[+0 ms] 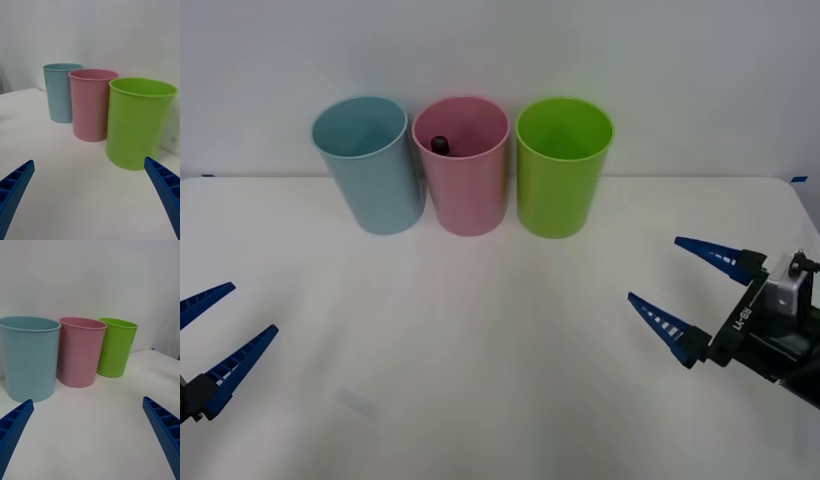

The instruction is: Grasp the object on the table and drop it into the matching bin: aluminum can to the light blue bin, PET bottle to the pink bin.

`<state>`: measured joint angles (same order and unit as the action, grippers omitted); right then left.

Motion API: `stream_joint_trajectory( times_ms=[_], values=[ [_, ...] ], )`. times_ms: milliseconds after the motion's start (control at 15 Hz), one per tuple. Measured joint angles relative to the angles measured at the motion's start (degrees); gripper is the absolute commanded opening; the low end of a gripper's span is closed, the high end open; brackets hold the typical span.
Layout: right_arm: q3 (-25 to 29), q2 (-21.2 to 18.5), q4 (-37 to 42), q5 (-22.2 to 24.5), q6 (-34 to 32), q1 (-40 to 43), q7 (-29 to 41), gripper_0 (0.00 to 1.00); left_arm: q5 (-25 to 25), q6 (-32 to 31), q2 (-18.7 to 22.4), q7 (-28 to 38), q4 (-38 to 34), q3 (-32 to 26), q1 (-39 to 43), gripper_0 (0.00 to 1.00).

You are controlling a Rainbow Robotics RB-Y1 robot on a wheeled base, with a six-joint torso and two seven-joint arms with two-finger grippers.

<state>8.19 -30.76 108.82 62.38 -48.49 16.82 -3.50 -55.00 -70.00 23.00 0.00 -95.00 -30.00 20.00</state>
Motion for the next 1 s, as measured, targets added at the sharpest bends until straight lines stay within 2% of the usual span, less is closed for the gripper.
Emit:
stream_joint_trajectory(
  times_ms=[333,600,1000],
  values=[
    [2.5,0.1,0.0,-2.8,-2.5,7.9,-6.5,1.00,0.0,0.0,0.0,0.0,0.0,0.0,0.0,1.00],
    [3.9,0.1,-0.5,-3.9,-4.6,12.2,-7.8,1.00,0.0,0.0,0.0,0.0,0.0,0.0,0.0,1.00],
    [6.9,0.1,-8.6,-4.1,-15.5,10.7,-9.2,1.00,0.0,0.0,0.0,0.0,0.0,0.0,0.0,1.00]
  ],
)
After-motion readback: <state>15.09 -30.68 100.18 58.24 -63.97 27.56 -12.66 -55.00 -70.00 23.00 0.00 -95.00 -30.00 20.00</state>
